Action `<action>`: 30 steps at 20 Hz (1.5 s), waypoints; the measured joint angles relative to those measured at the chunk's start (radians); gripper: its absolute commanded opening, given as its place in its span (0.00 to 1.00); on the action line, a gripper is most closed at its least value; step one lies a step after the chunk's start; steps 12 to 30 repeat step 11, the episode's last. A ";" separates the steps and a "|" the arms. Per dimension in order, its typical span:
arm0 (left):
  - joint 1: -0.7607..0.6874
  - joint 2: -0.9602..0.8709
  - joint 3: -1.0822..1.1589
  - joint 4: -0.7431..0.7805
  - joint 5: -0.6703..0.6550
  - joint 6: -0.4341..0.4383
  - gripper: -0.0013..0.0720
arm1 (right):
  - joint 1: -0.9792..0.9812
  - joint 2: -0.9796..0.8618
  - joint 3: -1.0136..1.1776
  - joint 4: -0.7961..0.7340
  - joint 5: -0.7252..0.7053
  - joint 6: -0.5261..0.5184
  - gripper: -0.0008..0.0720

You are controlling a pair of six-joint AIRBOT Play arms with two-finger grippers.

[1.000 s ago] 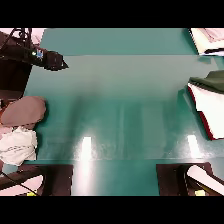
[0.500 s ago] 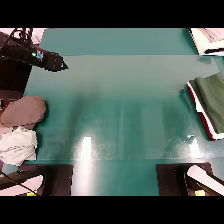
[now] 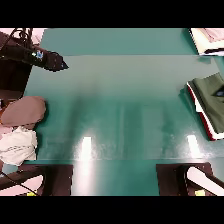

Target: Fold the shirts.

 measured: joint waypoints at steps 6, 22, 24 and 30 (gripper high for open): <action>0.000 0.000 0.000 -0.003 0.005 -0.003 0.05 | 0.297 0.000 0.000 0.077 -0.035 -0.013 0.04; 0.000 0.000 0.000 -0.003 0.006 -0.005 0.05 | 0.413 0.000 0.000 0.092 -0.067 -0.019 0.04; 0.000 0.000 0.000 -0.003 0.006 -0.005 0.05 | 0.413 0.000 0.000 0.092 -0.067 -0.019 0.04; 0.000 0.000 0.000 -0.003 0.006 -0.005 0.05 | 0.413 0.000 0.000 0.092 -0.067 -0.019 0.04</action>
